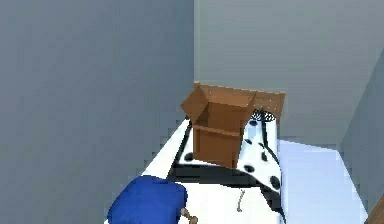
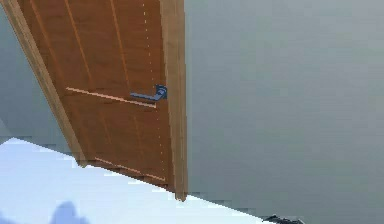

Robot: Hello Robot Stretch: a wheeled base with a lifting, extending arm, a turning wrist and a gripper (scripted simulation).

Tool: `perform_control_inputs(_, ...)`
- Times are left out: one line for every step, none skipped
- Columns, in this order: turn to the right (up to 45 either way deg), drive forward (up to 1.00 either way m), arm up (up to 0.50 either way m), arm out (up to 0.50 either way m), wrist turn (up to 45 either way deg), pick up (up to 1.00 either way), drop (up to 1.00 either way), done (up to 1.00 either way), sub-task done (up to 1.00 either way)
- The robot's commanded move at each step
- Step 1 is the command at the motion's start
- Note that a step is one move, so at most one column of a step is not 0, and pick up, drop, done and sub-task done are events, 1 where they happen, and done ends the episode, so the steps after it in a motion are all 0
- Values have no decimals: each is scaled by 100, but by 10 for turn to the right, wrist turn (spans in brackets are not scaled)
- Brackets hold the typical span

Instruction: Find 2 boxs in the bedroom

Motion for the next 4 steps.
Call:
perform_control_inputs(-450,0,0,0,0,0,0,0,0)
perform_control_inputs(-450,0,0,0,0,0,0,0,0)
perform_control_inputs(-450,0,0,0,0,0,0,0,0)
perform_control_inputs(-90,0,0,0,0,0,0,0,0)
